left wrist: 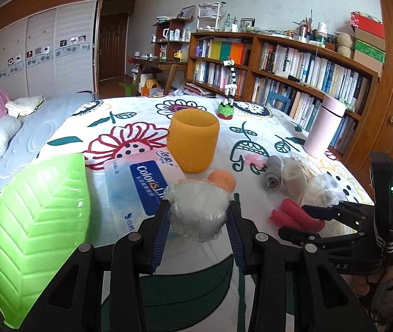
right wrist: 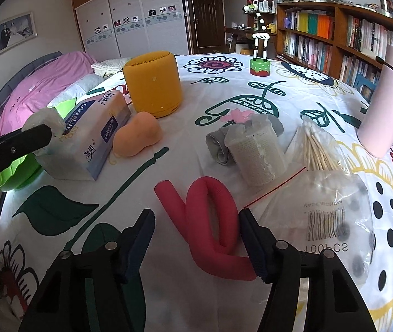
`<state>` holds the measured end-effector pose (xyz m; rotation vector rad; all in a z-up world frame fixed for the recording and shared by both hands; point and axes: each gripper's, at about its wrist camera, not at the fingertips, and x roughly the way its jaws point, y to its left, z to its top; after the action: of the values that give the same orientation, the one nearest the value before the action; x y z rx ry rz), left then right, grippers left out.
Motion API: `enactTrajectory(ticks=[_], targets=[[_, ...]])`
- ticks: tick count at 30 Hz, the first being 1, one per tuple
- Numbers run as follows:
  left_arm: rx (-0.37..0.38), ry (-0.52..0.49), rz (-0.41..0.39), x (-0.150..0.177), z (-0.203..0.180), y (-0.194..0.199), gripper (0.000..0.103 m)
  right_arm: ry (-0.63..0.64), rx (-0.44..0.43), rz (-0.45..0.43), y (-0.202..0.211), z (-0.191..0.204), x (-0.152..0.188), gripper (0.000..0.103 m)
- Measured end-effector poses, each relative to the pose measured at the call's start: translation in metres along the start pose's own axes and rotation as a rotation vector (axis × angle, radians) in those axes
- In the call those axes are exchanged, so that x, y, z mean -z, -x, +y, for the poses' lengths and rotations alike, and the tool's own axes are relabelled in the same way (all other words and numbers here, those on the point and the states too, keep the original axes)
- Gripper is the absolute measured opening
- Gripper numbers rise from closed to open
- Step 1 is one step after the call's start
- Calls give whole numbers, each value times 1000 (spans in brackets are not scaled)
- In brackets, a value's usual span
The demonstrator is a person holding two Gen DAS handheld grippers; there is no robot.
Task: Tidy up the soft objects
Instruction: 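Carry the cotton-ball bag into the green leaf bowl and open the left gripper while the right carries the tubes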
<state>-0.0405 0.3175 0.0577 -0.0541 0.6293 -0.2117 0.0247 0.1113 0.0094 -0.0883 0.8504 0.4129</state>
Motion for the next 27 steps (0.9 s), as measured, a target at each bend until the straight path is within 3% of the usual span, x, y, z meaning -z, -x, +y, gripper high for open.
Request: enactTrajectory(ticks=[2, 6, 17, 27], targets=[[-9, 6, -7, -1, 4, 2, 41, 2, 19, -1, 0, 1, 0, 57], [-36, 25, -21, -2, 17, 7, 41, -23, 19, -8, 3, -2, 0, 54], [-132, 93, -42, 1, 63, 17, 41, -59, -12, -75, 25, 7, -9, 54], [-272, 147, -63, 14, 111, 31, 42, -55, -81, -131, 36, 31, -29, 54]])
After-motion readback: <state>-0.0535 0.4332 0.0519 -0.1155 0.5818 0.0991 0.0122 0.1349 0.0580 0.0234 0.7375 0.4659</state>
